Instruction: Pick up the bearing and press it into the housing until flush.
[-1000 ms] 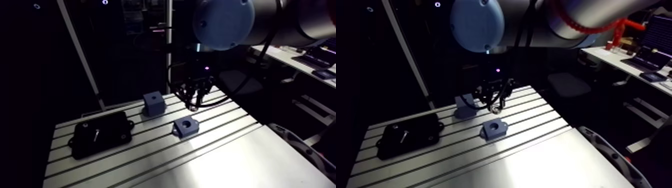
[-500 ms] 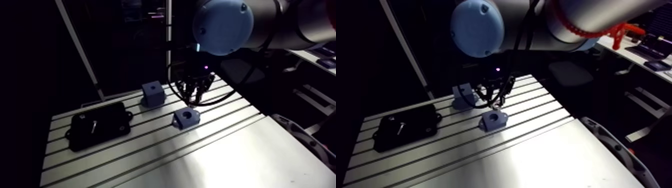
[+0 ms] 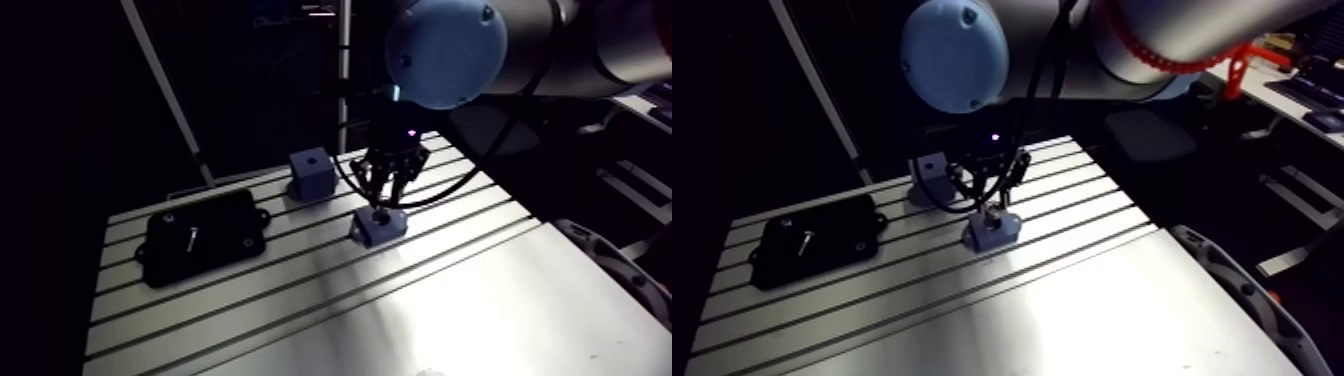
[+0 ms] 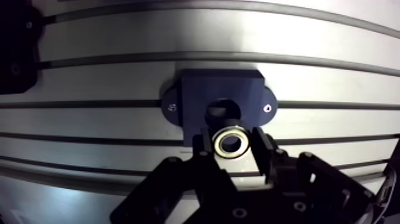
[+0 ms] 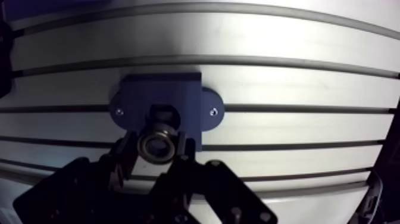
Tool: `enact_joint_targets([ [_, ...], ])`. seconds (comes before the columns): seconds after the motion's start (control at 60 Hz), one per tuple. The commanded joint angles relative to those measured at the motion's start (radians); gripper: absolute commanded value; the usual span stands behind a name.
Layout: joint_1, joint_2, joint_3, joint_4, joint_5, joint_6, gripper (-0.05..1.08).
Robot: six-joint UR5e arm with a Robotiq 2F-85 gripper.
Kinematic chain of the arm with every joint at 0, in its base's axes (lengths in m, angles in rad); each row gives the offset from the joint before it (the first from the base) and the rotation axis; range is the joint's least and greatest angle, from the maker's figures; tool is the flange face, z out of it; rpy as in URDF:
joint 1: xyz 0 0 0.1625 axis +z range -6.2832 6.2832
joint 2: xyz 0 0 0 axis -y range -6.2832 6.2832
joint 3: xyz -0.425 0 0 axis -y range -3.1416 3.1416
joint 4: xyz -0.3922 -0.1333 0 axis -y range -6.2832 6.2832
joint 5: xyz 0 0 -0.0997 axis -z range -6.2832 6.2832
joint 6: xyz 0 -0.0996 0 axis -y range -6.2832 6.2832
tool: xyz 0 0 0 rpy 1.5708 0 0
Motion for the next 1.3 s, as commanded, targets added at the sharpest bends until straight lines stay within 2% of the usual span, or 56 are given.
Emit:
enact_joint_targets([
  [0.017,0.006,0.016,0.0,-0.002,0.001,0.011,0.62],
  [0.2,0.01,0.022,0.0,-0.035,-0.004,0.01,0.62],
  [1.3,0.013,0.054,-0.002,-0.042,-0.004,0.016,0.62],
])
